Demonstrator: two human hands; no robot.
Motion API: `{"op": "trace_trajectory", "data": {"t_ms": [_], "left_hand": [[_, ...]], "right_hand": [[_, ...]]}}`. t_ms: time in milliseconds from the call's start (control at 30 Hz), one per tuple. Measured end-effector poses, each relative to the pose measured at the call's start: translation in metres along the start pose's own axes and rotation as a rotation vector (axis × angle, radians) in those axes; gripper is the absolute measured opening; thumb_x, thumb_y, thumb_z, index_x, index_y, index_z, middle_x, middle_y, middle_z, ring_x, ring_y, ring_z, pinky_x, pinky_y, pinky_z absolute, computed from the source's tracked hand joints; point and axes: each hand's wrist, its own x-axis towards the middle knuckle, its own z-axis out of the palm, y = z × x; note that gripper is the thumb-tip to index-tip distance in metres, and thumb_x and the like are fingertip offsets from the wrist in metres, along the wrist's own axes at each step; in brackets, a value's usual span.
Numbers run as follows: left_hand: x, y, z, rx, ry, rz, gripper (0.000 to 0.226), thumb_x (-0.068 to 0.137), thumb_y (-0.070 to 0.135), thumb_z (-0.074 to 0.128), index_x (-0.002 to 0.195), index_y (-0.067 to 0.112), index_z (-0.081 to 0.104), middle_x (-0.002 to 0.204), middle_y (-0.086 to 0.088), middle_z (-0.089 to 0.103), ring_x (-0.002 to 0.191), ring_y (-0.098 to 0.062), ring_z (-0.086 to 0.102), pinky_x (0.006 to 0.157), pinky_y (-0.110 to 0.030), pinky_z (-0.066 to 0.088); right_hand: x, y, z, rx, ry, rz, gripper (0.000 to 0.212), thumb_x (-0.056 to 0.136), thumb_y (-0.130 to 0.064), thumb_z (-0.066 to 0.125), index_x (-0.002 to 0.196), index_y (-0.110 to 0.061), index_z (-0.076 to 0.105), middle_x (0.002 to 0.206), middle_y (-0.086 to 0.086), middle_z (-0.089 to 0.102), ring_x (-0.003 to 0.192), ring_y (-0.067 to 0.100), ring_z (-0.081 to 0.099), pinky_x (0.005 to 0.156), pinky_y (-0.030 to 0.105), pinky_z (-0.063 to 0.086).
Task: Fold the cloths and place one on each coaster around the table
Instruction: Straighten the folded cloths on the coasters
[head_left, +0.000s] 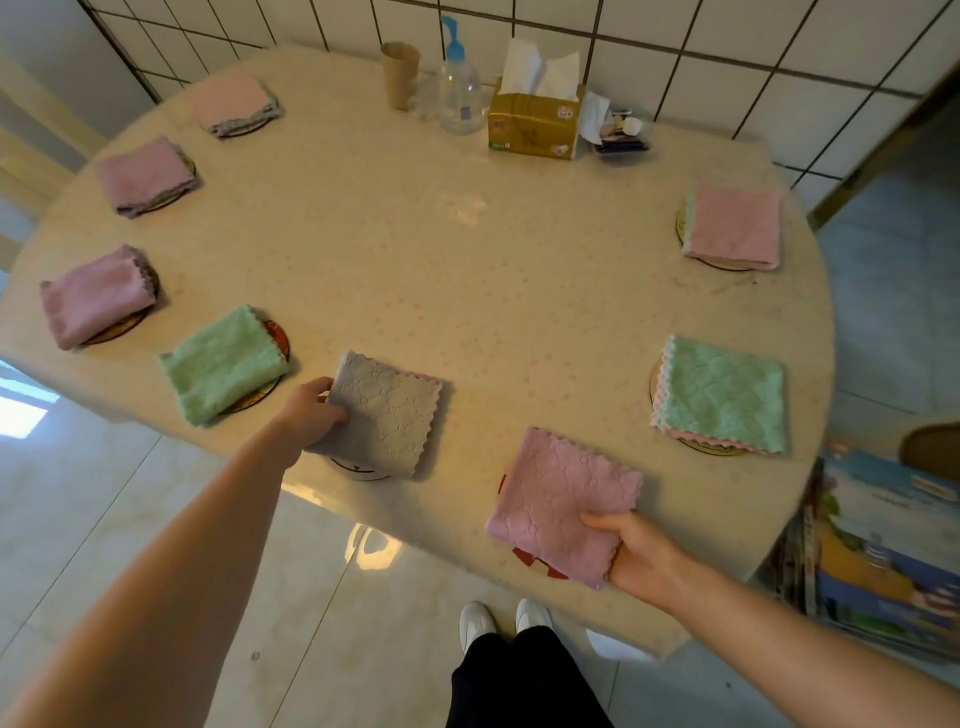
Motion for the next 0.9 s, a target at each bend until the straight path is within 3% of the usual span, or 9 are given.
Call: {"op": "trace_trajectory", "data": {"t_ms": [100, 167, 300, 367, 500, 600, 733, 900], "left_hand": [[0.003, -0.001, -0.006, 0.064, -0.016, 0.005, 0.039, 0.081, 0.002, 0.059, 0.117, 0.016, 0.06, 0.114, -0.015, 0.062, 0.104, -0.034, 0.056, 0.09, -0.045, 0.047], [0.004, 0.0, -0.009, 0.119, -0.014, 0.009, 0.046, 0.081, 0.001, 0.059, 0.126, 0.012, 0.057, 0.114, -0.015, 0.062, 0.104, -0.033, 0.056, 0.089, -0.042, 0.047], [0.003, 0.004, -0.008, 0.268, 0.046, 0.073, 0.036, 0.083, -0.002, 0.056, 0.118, 0.005, 0.059, 0.097, -0.016, 0.061, 0.088, -0.029, 0.053, 0.074, -0.034, 0.041], [0.002, 0.006, -0.005, 0.295, 0.089, 0.103, 0.036, 0.084, 0.002, 0.057, 0.121, 0.005, 0.058, 0.102, -0.019, 0.062, 0.086, -0.029, 0.052, 0.073, -0.033, 0.04], [0.001, 0.005, -0.001, 0.273, 0.169, 0.069, 0.041, 0.087, 0.011, 0.06, 0.127, 0.007, 0.054, 0.111, -0.017, 0.062, 0.085, -0.026, 0.051, 0.07, -0.034, 0.039], [-0.001, -0.002, -0.002, 0.262, 0.202, 0.01, 0.043, 0.084, 0.014, 0.064, 0.126, 0.011, 0.053, 0.11, -0.012, 0.061, 0.085, -0.025, 0.051, 0.068, -0.034, 0.04], [-0.006, -0.013, -0.014, 0.267, 0.241, -0.017, 0.048, 0.081, 0.01, 0.066, 0.127, 0.01, 0.052, 0.118, -0.012, 0.059, 0.098, -0.028, 0.053, 0.072, -0.033, 0.04], [-0.007, -0.024, -0.039, 0.184, 0.277, -0.003, 0.045, 0.079, 0.001, 0.066, 0.123, 0.007, 0.056, 0.109, -0.011, 0.061, 0.097, -0.028, 0.054, 0.076, -0.033, 0.045]], "right_hand": [[0.004, 0.001, 0.0, 0.002, 0.06, -0.063, 0.033, 0.093, 0.005, 0.046, 0.124, -0.001, 0.054, 0.116, 0.019, 0.063, 0.1, 0.029, 0.063, 0.069, 0.036, 0.058], [0.007, 0.0, -0.002, -0.022, 0.098, -0.094, 0.034, 0.092, 0.008, 0.048, 0.124, -0.001, 0.054, 0.119, 0.02, 0.062, 0.1, 0.029, 0.063, 0.065, 0.034, 0.059], [0.01, -0.007, -0.007, -0.202, 0.165, -0.136, 0.035, 0.089, 0.009, 0.053, 0.123, 0.0, 0.055, 0.118, 0.019, 0.063, 0.102, 0.03, 0.062, 0.082, 0.041, 0.054], [0.01, -0.011, -0.01, -0.306, 0.179, -0.13, 0.034, 0.088, 0.008, 0.056, 0.121, -0.002, 0.056, 0.117, 0.018, 0.064, 0.103, 0.029, 0.063, 0.083, 0.042, 0.053], [0.004, -0.023, -0.01, -0.561, 0.203, -0.091, 0.032, 0.086, -0.003, 0.064, 0.116, -0.013, 0.058, 0.108, 0.01, 0.068, 0.096, 0.025, 0.065, 0.075, 0.039, 0.057], [-0.004, -0.037, -0.012, -0.847, 0.326, -0.105, 0.021, 0.081, -0.01, 0.07, 0.098, -0.016, 0.06, 0.091, 0.008, 0.069, 0.08, 0.024, 0.068, 0.058, 0.032, 0.058], [-0.001, -0.065, -0.016, -1.462, 0.582, -0.229, 0.036, 0.078, -0.023, 0.071, 0.103, -0.01, 0.049, 0.101, 0.01, 0.064, 0.091, 0.029, 0.063, 0.075, 0.036, 0.053], [0.01, -0.087, 0.043, -1.556, 0.537, -0.468, 0.035, 0.085, -0.016, 0.06, 0.117, -0.011, 0.049, 0.115, 0.004, 0.057, 0.099, 0.022, 0.056, 0.081, 0.032, 0.048]]}}
